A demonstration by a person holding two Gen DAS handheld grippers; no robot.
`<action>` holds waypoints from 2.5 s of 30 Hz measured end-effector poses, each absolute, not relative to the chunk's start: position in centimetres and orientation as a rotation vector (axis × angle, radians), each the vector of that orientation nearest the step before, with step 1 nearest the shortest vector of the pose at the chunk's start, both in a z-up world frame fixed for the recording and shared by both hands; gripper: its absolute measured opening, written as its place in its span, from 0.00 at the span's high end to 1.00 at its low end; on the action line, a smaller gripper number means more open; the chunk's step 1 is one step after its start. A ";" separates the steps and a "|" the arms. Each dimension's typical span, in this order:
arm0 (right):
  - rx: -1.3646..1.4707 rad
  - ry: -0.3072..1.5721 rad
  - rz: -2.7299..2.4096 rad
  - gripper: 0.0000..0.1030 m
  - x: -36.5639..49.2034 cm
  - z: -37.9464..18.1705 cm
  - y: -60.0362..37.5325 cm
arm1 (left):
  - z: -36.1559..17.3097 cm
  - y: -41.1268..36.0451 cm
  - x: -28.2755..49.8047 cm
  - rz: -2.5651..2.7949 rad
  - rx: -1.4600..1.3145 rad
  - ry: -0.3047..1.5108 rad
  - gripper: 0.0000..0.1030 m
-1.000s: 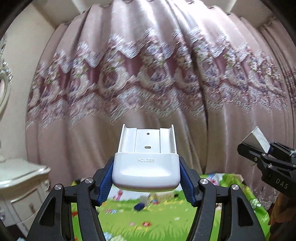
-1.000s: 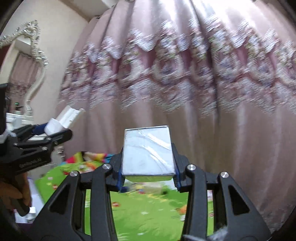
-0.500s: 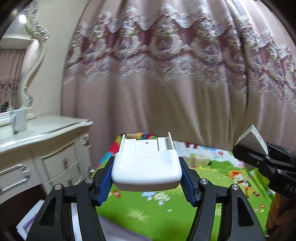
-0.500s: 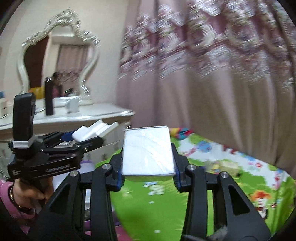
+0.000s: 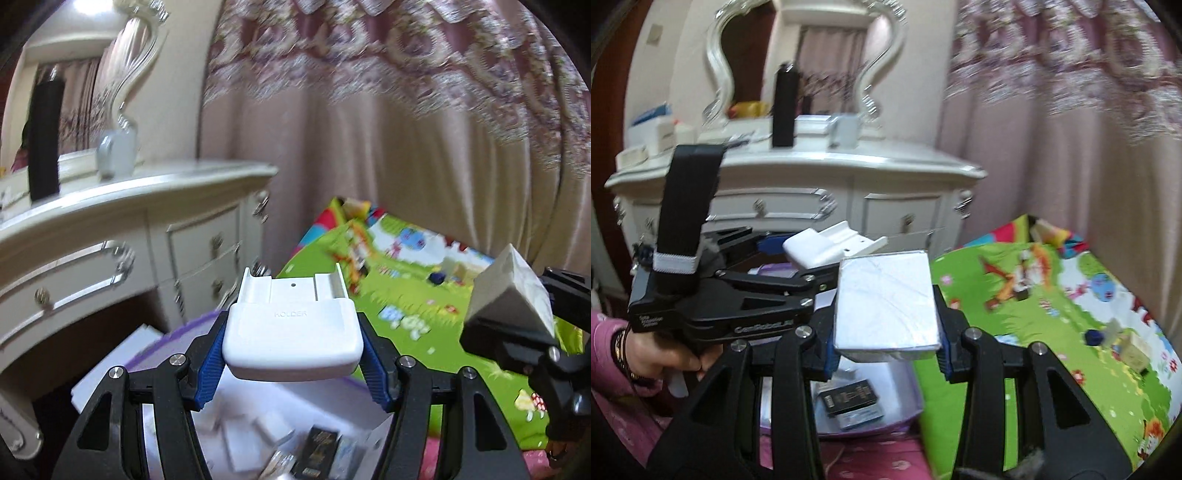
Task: Organize rigid objects
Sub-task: 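Carry the charger and cube box to the storage box and release them inside, then move both open tools back over the tablecloth toward the remaining items, then grasp the dark blue block with the left tool while the right tool grasps the black binder clip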
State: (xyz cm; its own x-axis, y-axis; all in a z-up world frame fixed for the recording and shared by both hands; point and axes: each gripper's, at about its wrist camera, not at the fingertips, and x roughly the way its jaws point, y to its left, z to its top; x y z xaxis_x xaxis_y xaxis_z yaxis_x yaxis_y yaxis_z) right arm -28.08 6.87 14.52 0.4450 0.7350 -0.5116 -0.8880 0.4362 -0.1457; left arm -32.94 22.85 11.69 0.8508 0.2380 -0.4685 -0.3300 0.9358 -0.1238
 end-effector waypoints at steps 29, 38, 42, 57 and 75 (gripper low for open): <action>-0.475 0.732 1.223 0.22 -25.9 5.1 10.4 | 3.8 28.1 -30.1 0.623 -0.157 0.843 0.15; -0.357 0.818 0.683 0.10 -15.2 4.5 -5.3 | 5.4 17.0 -20.4 0.178 -0.072 0.849 0.15; -0.276 0.901 0.445 0.10 -9.3 3.1 -13.4 | 4.7 9.2 -12.5 -0.045 -0.002 0.858 0.15; -0.166 0.969 0.229 0.04 2.0 0.7 -25.5 | 1.4 -1.8 14.5 -0.261 0.295 0.860 0.14; -0.185 0.983 0.271 0.00 24.8 -0.3 -26.2 | 0.6 0.0 17.6 -0.262 0.117 0.968 0.00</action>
